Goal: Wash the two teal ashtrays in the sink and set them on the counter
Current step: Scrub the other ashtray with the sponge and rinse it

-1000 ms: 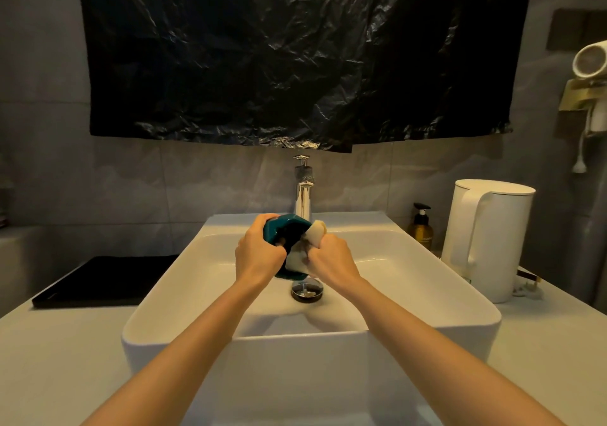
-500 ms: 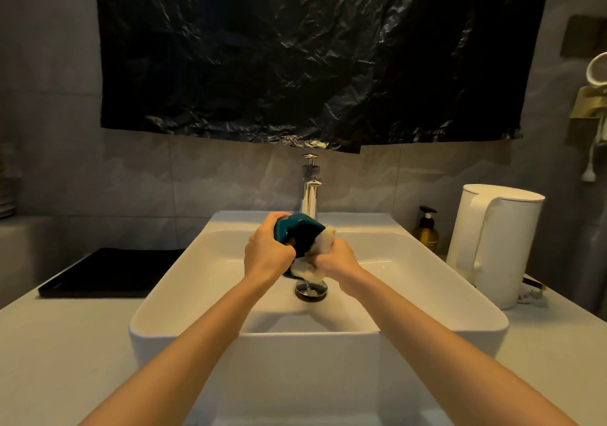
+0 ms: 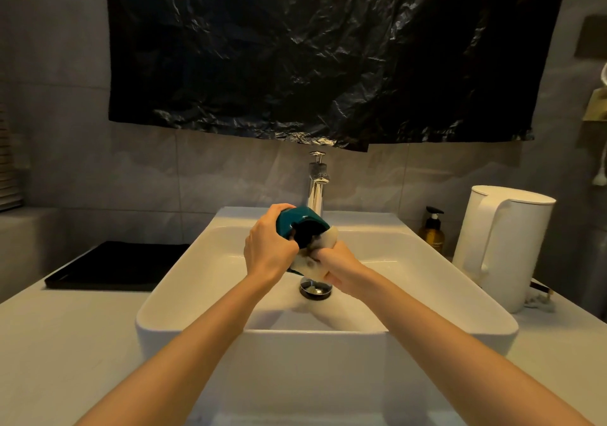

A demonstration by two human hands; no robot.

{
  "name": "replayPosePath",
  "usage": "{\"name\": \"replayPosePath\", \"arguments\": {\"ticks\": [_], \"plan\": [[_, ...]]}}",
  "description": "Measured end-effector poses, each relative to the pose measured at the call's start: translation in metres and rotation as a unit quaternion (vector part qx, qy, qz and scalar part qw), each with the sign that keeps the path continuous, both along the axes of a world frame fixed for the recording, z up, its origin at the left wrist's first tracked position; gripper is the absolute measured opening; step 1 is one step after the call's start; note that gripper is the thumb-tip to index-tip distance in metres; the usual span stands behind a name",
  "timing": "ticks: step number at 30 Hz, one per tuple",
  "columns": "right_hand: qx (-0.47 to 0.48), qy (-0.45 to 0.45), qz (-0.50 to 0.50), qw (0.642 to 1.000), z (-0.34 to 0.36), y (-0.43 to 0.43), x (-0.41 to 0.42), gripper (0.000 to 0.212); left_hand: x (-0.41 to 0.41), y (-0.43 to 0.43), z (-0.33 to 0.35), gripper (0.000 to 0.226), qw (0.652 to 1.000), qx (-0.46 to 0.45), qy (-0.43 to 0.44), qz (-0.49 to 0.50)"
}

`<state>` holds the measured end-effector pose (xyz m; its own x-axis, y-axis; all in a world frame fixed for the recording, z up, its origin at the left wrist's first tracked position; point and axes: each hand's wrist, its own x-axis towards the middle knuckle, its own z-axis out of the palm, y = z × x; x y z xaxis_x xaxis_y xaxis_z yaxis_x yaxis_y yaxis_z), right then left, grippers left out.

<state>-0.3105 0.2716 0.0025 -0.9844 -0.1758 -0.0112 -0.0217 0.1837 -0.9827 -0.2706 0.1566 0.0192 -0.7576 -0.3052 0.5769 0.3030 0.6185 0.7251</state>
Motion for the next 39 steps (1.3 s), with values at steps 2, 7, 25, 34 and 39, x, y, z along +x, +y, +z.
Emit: {"name": "replayPosePath", "arguments": {"ticks": [2,7,25,34,39], "plan": [[-0.057,-0.044,0.062,0.995,0.004,0.003,0.005,0.029,0.001,0.0,0.001,0.062,1.0,0.004,0.005,-0.001],[-0.031,-0.054,0.018,0.998,0.0,0.0,-0.001,0.043,0.0,0.0,0.0,0.061,0.999,0.031,0.009,-0.033],[0.064,0.104,-0.13,0.984,0.009,0.007,-0.002,0.037,-0.009,0.002,-0.003,0.059,0.991,0.063,0.015,-0.121],[0.261,0.27,-0.172,0.911,0.012,0.02,0.008,0.035,-0.013,0.005,-0.012,0.041,0.992,0.001,-0.085,-0.089],[0.236,0.275,-0.158,0.918,0.008,0.014,0.006,0.039,-0.016,-0.001,-0.011,0.041,0.991,0.023,-0.125,-0.029]]}}
